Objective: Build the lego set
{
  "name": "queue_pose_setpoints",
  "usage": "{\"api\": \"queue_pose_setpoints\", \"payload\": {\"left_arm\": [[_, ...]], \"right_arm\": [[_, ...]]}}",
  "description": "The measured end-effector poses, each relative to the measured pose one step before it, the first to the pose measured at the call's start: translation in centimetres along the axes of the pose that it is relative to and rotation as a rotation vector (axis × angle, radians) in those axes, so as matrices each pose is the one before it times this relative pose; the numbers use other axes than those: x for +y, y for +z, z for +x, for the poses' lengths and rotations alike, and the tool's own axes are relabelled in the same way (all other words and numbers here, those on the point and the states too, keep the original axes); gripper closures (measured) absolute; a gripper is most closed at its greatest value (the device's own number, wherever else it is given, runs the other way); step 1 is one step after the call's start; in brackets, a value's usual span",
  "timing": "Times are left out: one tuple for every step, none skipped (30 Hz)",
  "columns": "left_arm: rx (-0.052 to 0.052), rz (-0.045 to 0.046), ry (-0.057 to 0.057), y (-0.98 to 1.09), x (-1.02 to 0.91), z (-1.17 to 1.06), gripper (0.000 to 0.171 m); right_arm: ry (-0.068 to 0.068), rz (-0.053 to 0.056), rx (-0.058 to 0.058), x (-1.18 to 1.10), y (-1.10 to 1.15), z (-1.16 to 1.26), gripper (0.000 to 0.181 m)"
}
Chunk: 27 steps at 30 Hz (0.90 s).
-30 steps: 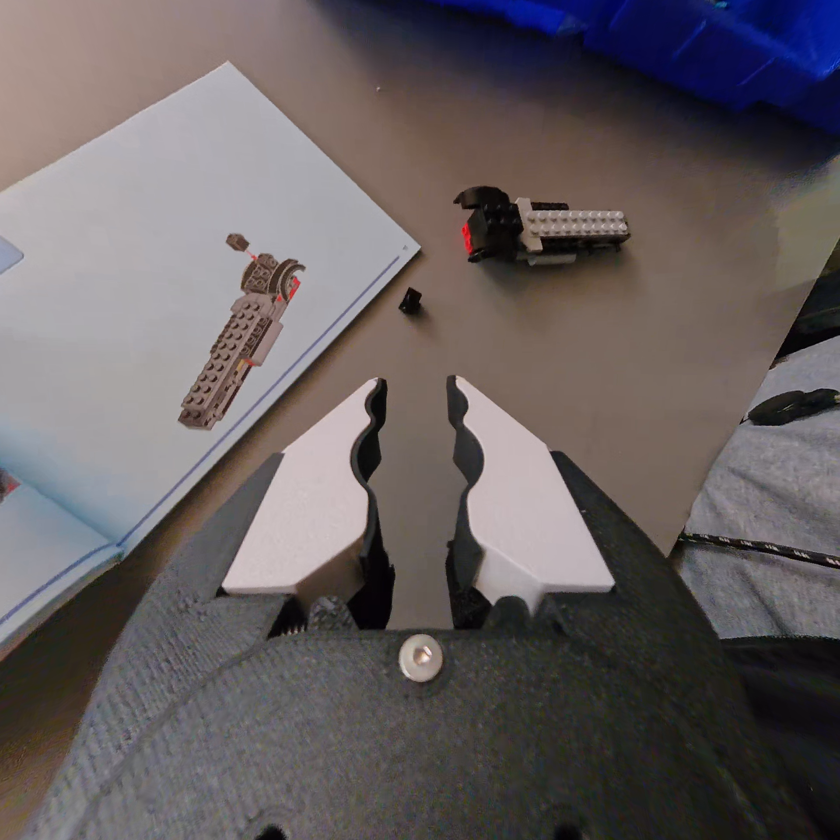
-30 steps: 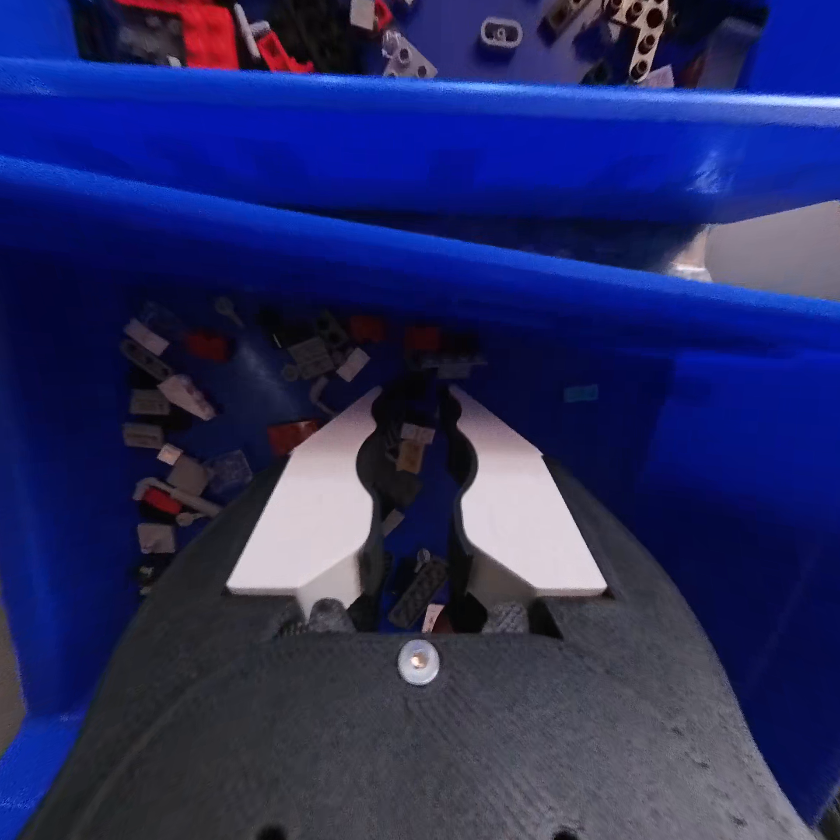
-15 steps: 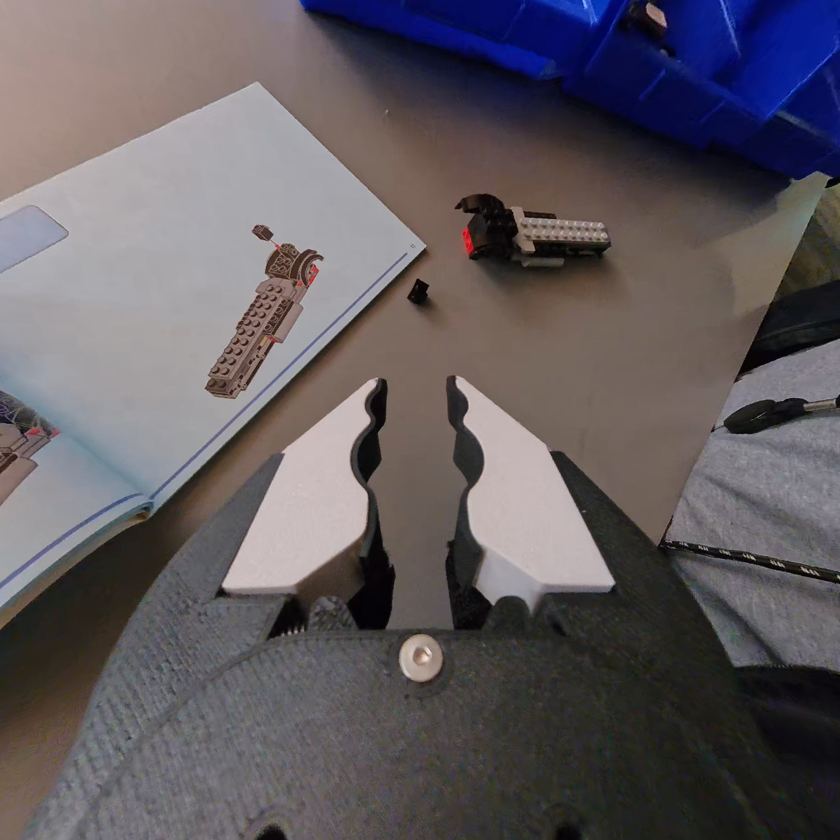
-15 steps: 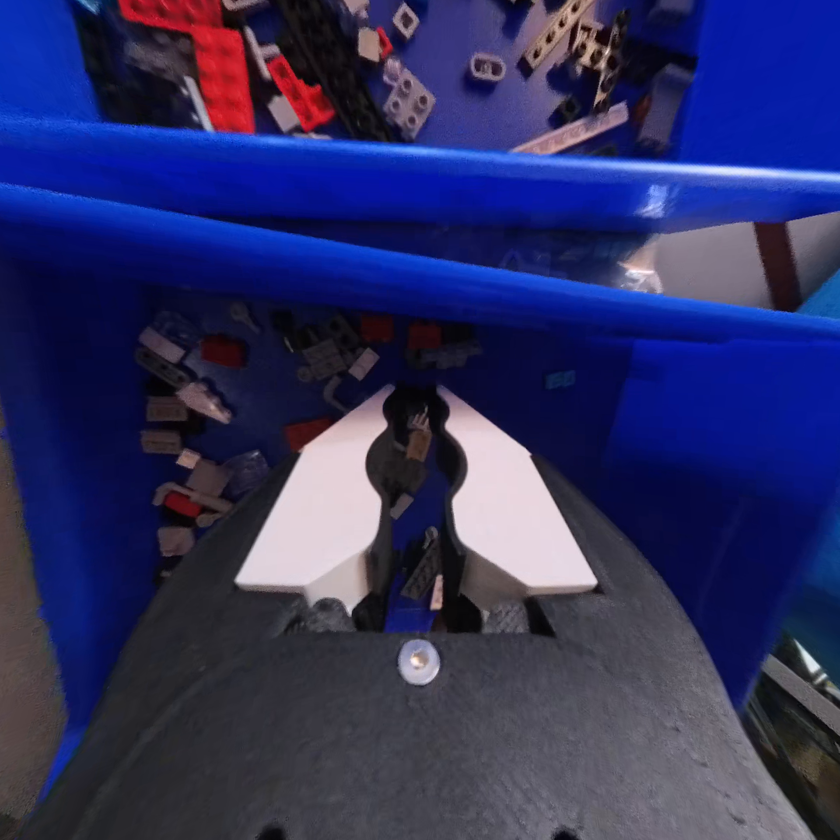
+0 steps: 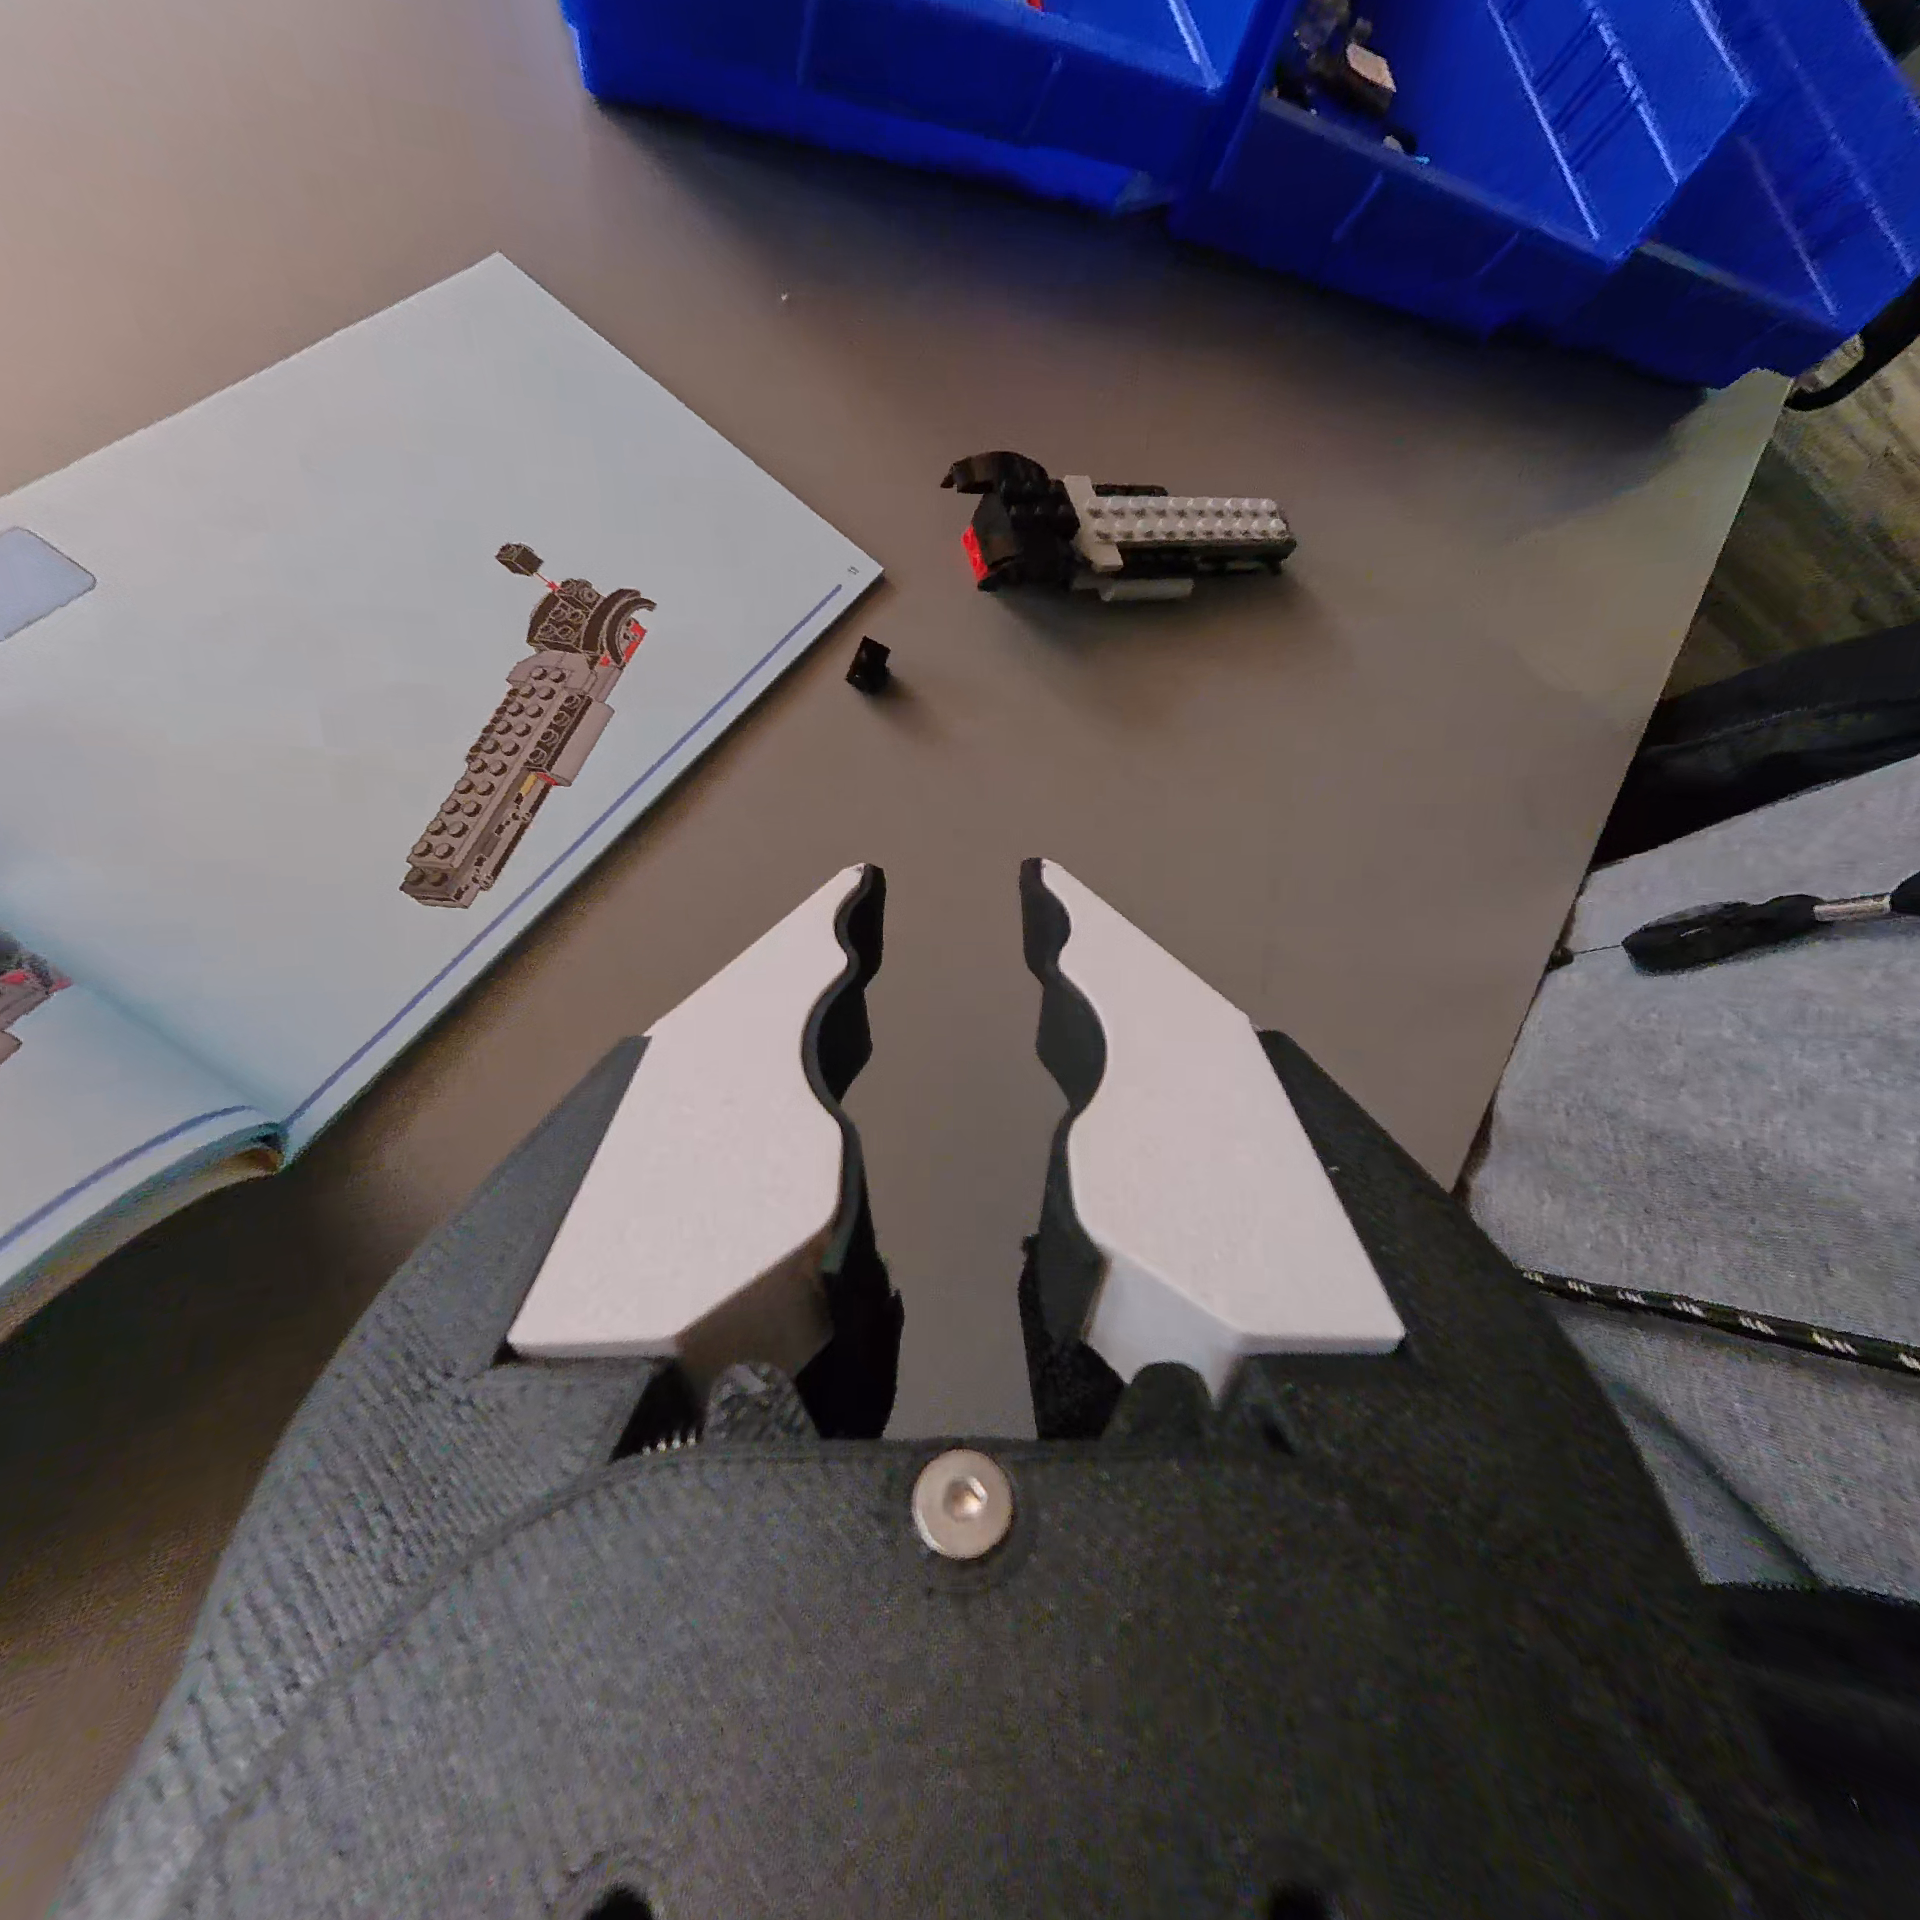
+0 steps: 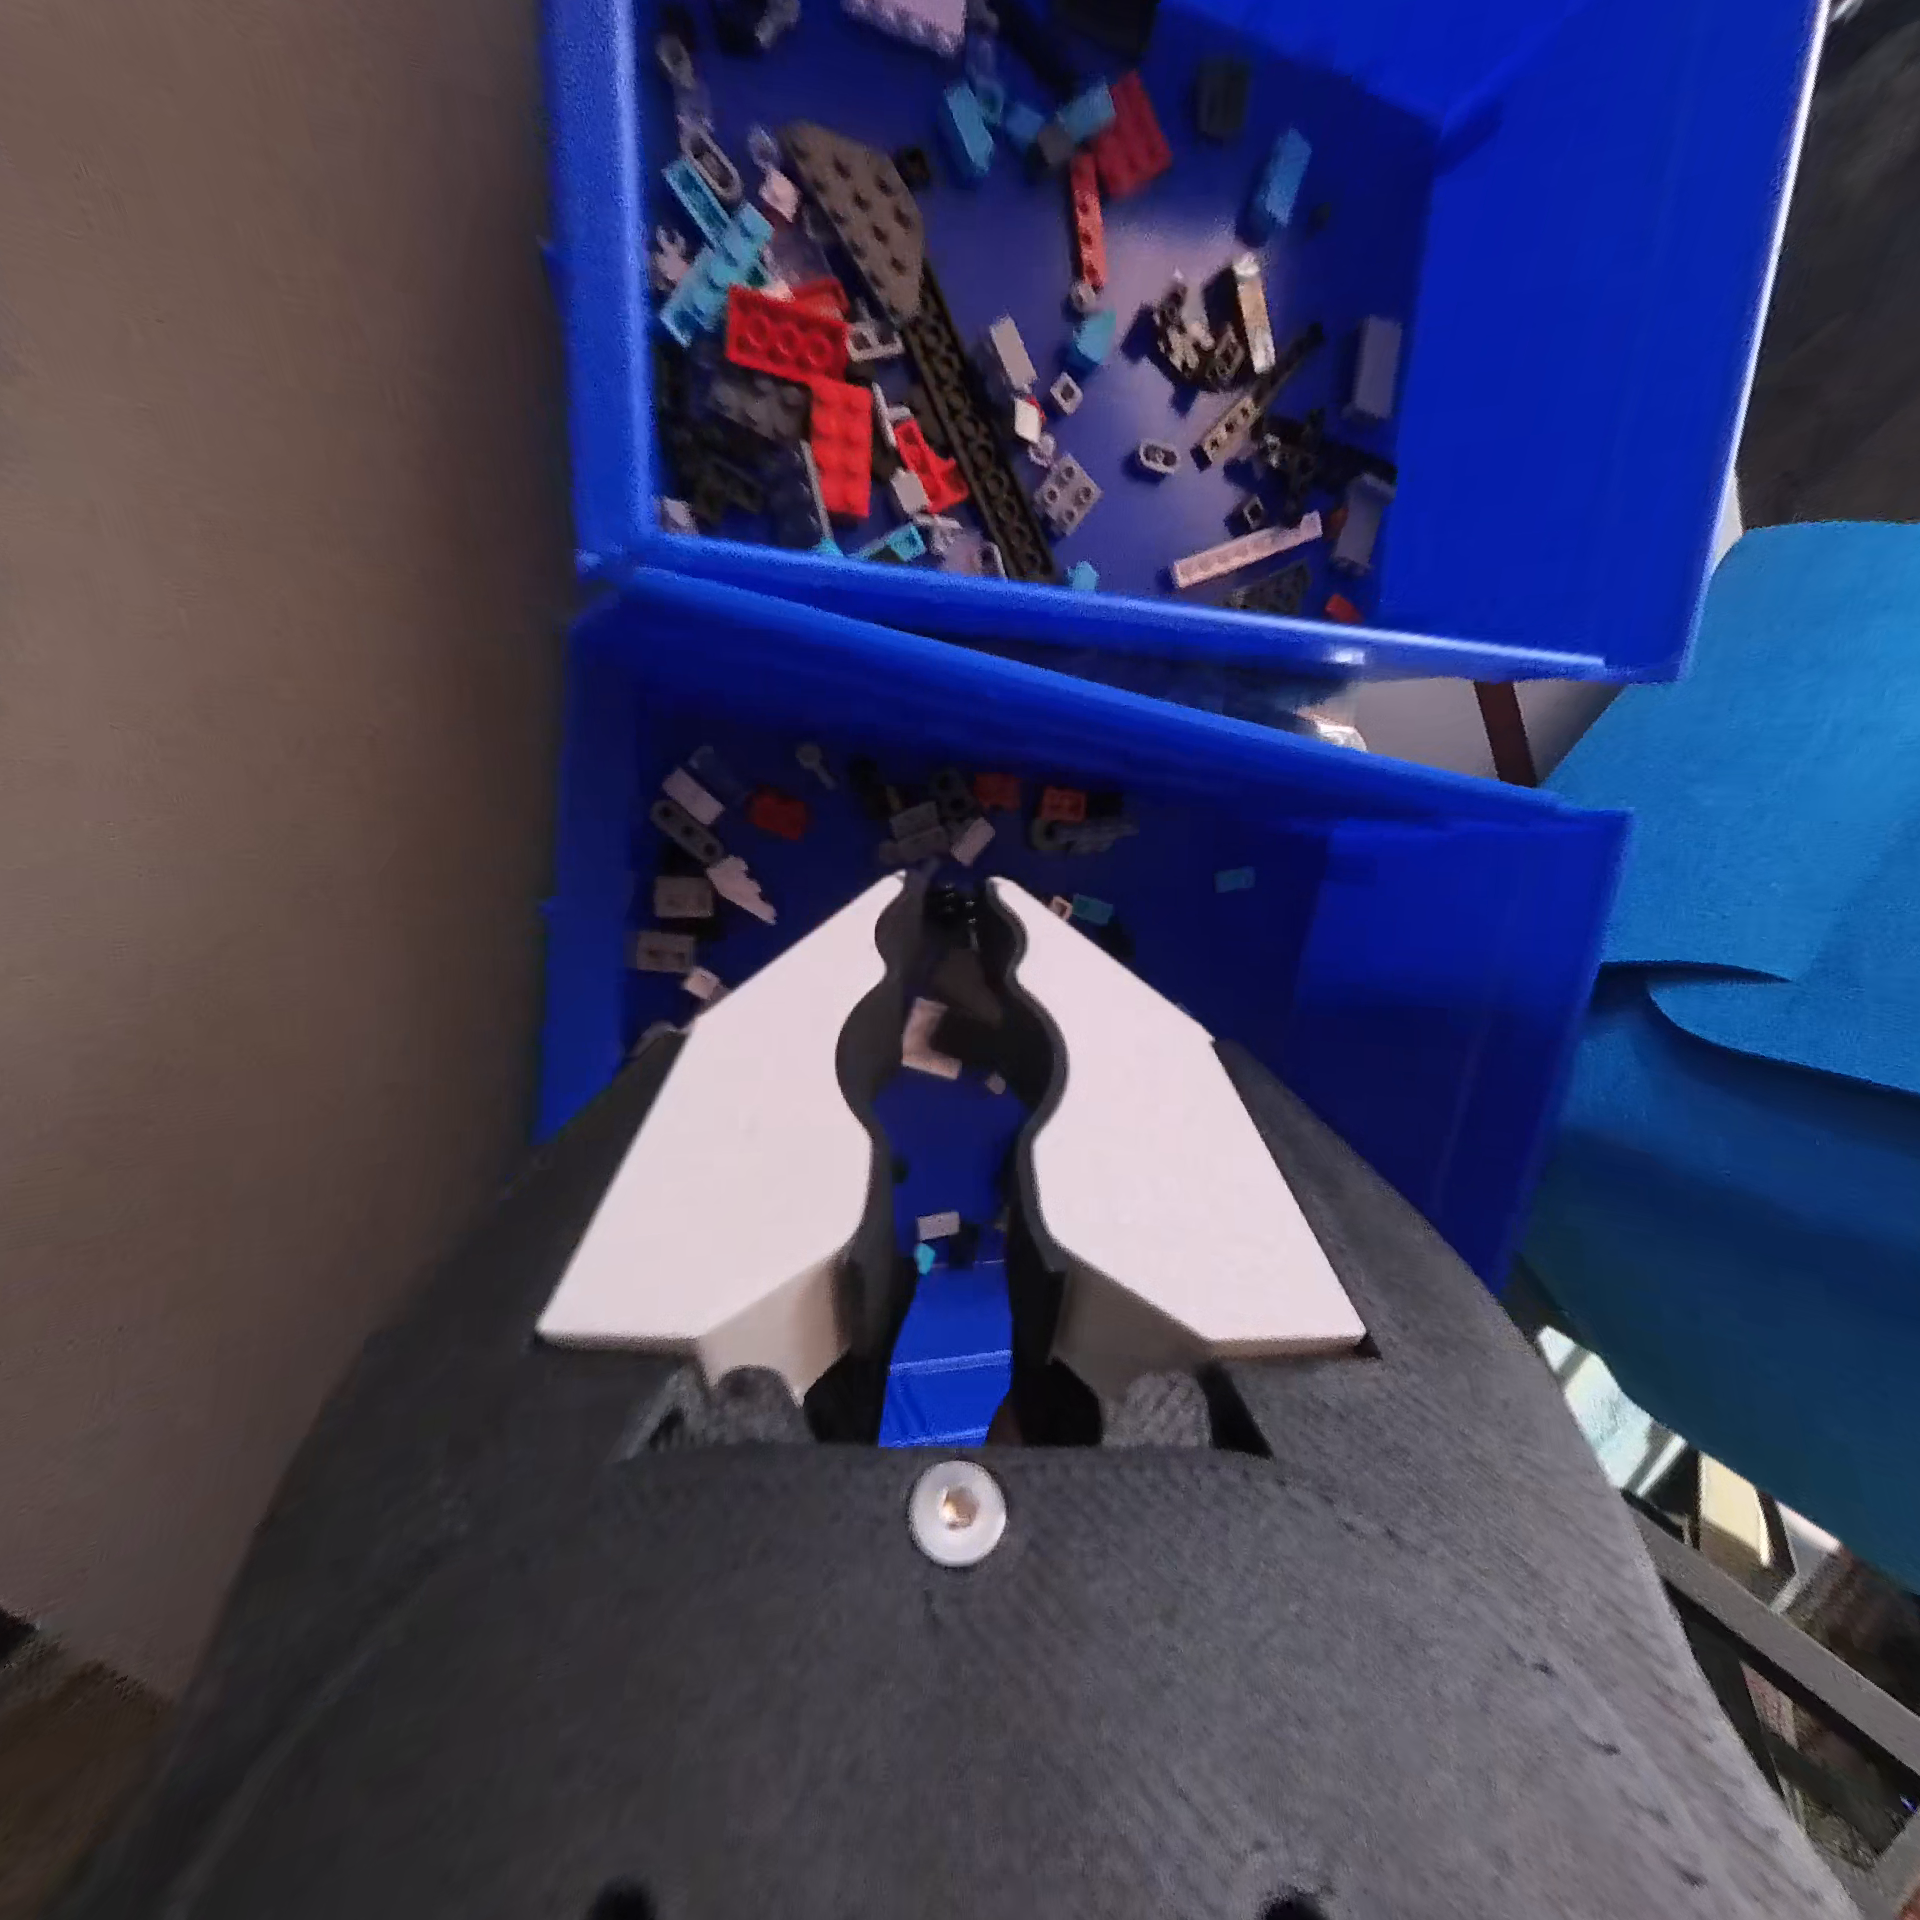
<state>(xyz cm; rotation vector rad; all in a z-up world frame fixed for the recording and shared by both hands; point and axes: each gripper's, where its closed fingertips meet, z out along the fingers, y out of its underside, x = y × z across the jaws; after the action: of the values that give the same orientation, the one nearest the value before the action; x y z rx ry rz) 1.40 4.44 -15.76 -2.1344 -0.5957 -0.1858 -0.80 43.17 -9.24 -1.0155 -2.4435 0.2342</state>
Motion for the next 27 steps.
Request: {"api": "queue_pose_setpoints", "payload": {"left_arm": [[-0.0006, 0.00526, 0.0007, -0.170, 0.084, 0.167, 0.145], [0.0004, 0.00637, -0.0005, -0.152, 0.089, 0.166, 0.145], [0.0020, 0.00804, -0.0017, -0.115, 0.077, 0.182, 0.145], [0.0039, 0.00967, -0.0034, -0.061, 0.046, 0.194, 0.145], [0.0061, 0.01013, -0.0054, 0.031, 0.019, 0.202, 0.145], [0.0074, 0.00926, -0.0063, 0.096, -0.003, 0.241, 0.145], [0.0079, 0.00776, -0.0031, 0.156, -0.004, 0.256, 0.145], [0.0062, 0.00737, 0.0003, 0.179, -0.007, 0.251, 0.145], [0.0061, 0.00600, -0.0005, 0.223, -0.002, 0.222, 0.145], [0.0071, 0.00440, -0.0021, 0.234, 0.013, 0.206, 0.145], [0.0052, 0.00490, -0.0025, 0.250, -0.017, 0.150, 0.145], [0.0038, 0.00704, -0.0028, 0.231, -0.058, 0.111, 0.145], [0.0049, 0.00704, -0.0046, 0.228, -0.079, 0.117, 0.145], [0.0069, 0.00600, -0.0045, 0.207, -0.072, 0.136, 0.145], [0.0048, 0.00556, -0.0034, 0.189, -0.067, 0.074, 0.145], [0.0021, 0.00257, -0.0030, 0.176, -0.028, 0.035, 0.145], [0.0010, -0.00016, -0.0013, 0.141, 0.013, -0.007, 0.145], [-0.0013, -0.00006, -0.0007, 0.112, 0.030, -0.068, 0.145], [-0.0023, 0.00135, -0.0023, 0.104, 0.009, -0.119, 0.145], [0.0001, 0.00147, -0.0048, 0.102, 0.024, -0.135, 0.145], [0.0025, 0.00121, -0.0064, 0.121, 0.018, -0.130, 0.145], [0.0017, 0.00266, -0.0063, 0.124, -0.010, -0.163, 0.145], [0.0009, 0.00289, -0.0058, 0.130, -0.031, -0.179, 0.145], [0.0022, 0.00079, -0.0047, 0.166, -0.015, -0.133, 0.145], [0.0012, -0.00103, -0.0025, 0.154, -0.009, -0.126, 0.145], [-0.0022, -0.00154, -0.0001, 0.164, -0.008, -0.140, 0.145], [-0.0039, -0.00274, 0.0005, 0.140, 0.021, -0.140, 0.145]], "right_arm": [[-0.0014, 0.0154, -0.0059, -0.561, -0.393, -0.645, 0.167], [-0.0013, 0.0258, -0.0147, -0.775, -0.373, -0.883, 0.168], [0.0000, 0.0397, -0.0266, -1.046, -0.296, -1.180, 0.168], [0.0030, 0.0491, -0.0368, -1.234, -0.121, -1.434, 0.168], [0.0051, 0.0524, -0.0434, -1.302, 0.130, -1.639, 0.168], [0.0057, 0.0543, -0.0441, -1.307, 0.414, -1.706, 0.168], [0.0052, 0.0534, -0.0440, -1.221, 0.707, -1.718, 0.168], [0.0041, 0.0483, -0.0421, -1.041, 0.972, -1.635, 0.168], [0.0051, 0.0401, -0.0345, -0.816, 1.177, -1.403, 0.168], [0.0069, 0.0300, -0.0230, -0.553, 1.301, -1.045, 0.168], [0.0063, 0.0212, -0.0169, -0.343, 1.348, -0.760, 0.168], [0.0068, 0.0194, -0.0143, -0.273, 1.279, -0.537, 0.168], [0.0075, 0.0198, -0.0117, -0.266, 1.151, -0.369, 0.168], [0.0032, 0.0181, -0.0107, -0.208, 1.005, -0.248, 0.168], [0.0018, 0.0134, -0.0079, -0.093, 0.869, -0.119, 0.168], [0.0071, 0.0055, 0.0004, 0.065, 0.734, 0.103, 0.168], [0.0098, 0.0023, -0.0017, 0.138, 0.610, 0.131, 0.168], [0.0097, 0.0037, -0.0144, 0.110, 0.506, -0.055, 0.168], [0.0070, 0.0056, -0.0190, 0.073, 0.420, -0.155, 0.168], [0.0026, 0.0055, -0.0139, 0.056, 0.366, -0.091, 0.168], [-0.0005, 0.0009, -0.0104, 0.108, 0.336, -0.063, 0.168], [-0.0024, -0.0007, -0.0063, 0.102, 0.313, -0.011, 0.168], [-0.0040, 0.0009, -0.0051, 0.069, 0.274, 0.028, 0.168], [-0.0033, 0.0021, -0.0086, 0.048, 0.255, 0.000, 0.168], [0.0004, 0.0012, -0.0107, 0.071, 0.248, -0.010, 0.168], [0.0043, 0.0001, -0.0072, 0.098, 0.237, 0.070, 0.168], [0.0058, -0.0012, -0.0026, 0.136, 0.232, 0.146, 0.168]]}}
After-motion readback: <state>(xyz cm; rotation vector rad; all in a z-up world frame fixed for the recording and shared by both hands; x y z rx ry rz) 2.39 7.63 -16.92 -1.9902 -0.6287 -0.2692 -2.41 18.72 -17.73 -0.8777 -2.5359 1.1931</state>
